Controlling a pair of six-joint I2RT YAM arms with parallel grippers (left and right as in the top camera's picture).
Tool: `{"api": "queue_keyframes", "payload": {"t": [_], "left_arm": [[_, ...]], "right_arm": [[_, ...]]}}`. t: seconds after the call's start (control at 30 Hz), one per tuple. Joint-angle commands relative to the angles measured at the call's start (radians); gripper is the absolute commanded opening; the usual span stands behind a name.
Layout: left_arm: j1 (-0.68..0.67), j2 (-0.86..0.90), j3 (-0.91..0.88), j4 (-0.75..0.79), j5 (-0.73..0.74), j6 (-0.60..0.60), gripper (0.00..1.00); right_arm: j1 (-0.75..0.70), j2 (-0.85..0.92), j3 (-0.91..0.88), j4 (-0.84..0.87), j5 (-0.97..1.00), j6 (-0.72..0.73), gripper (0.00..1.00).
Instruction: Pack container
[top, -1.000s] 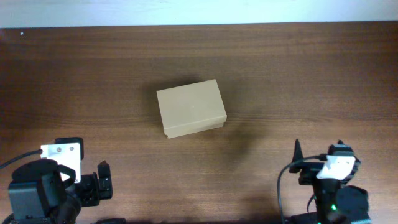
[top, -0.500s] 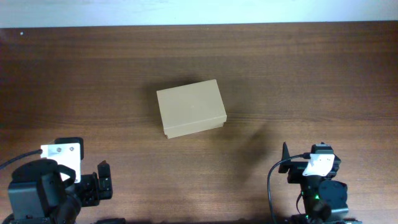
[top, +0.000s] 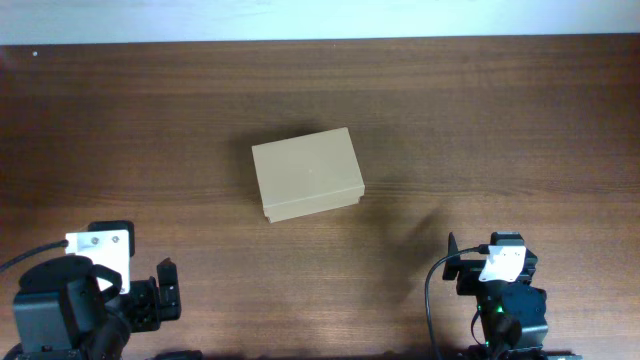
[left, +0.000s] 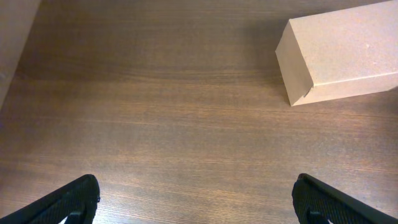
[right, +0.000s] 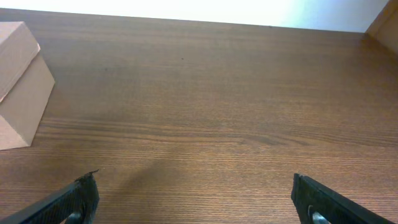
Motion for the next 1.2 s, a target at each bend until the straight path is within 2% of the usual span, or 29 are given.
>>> {"api": "queue_keyframes", "payload": {"t": [0.0, 0.23, 1.17], "left_arm": [[-0.002, -0.004, -0.008, 0.001, 0.003, -0.005, 1.0], [-0.002, -0.004, -0.008, 0.001, 0.003, -0.005, 1.0], [-0.001, -0.004, -0.008, 0.001, 0.003, -0.005, 1.0]], "right_arm": [[-0.014, -0.011, -0.009, 0.005, 0.002, 0.009, 0.99], [-0.144, -0.011, -0.009, 0.005, 0.002, 0.009, 0.99], [-0.143, -0.011, -0.009, 0.004, 0.002, 0.009, 0.99]]}}
